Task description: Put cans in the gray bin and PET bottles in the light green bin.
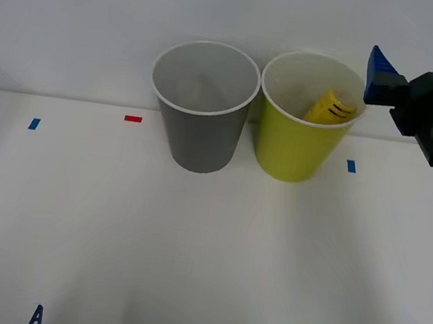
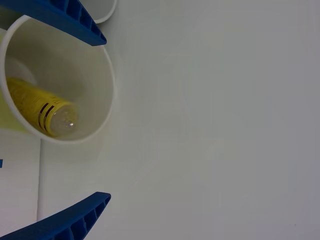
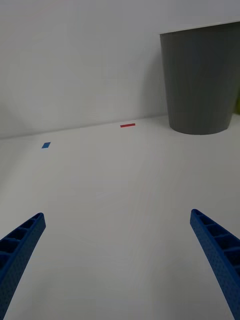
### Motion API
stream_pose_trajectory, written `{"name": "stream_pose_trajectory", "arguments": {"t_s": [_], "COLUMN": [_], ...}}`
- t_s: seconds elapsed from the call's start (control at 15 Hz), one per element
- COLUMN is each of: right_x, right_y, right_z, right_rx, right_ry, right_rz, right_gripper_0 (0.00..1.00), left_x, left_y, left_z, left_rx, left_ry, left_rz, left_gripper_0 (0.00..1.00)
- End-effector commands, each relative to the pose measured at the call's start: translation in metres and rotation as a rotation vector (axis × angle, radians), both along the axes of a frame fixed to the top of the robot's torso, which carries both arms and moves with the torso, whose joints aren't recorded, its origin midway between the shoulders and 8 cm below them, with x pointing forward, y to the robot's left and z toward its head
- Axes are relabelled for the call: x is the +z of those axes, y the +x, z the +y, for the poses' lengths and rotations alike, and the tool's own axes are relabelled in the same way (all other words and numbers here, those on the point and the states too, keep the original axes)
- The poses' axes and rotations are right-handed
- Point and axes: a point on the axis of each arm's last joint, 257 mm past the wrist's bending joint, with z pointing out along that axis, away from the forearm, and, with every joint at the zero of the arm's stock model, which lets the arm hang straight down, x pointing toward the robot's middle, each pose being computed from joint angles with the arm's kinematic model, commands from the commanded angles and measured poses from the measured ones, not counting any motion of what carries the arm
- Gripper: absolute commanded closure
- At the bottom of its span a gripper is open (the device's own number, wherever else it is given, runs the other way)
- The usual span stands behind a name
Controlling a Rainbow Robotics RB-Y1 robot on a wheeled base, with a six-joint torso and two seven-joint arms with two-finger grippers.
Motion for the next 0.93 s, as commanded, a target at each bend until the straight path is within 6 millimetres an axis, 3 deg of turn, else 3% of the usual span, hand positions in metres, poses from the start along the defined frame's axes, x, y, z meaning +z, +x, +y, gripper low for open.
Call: {"name": "stream_pose_trajectory", "arguments": {"t_s": [0.07, 0.4, 0.53, 0.67, 0.93], "right_x": [-0.038, -0.104, -0.116, -0.114, -0.081], "right_y": [-0.005, -0.027, -0.037, -0.047, -0.062], "right_z": [-0.018, -0.038, -0.047, -0.049, -0.036], "right_rx": [-0.043, -0.089, -0.078, -0.041, 0.029], "right_ry": [0.06, 0.127, 0.115, 0.159, 0.144], "right_rz": [0.069, 0.171, 0.176, 0.132, -0.04], "right_gripper_0": [0.0, 0.0, 0.0, 0.0, 0.0], "left_x": [0.0, 0.0, 0.0, 0.0, 0.0], "left_y": [0.0, 0.0, 0.0, 0.0, 0.0], "left_z": [0.0, 0.0, 0.0, 0.0, 0.0], "left_rx": [0.0, 0.0, 0.0, 0.0, 0.0], "left_ry": [0.0, 0.0, 0.0, 0.0, 0.0], "left_rz": [0.0, 0.0, 0.0, 0.0, 0.0], "left_gripper_0": [0.0, 0.0, 0.0, 0.0, 0.0]}}
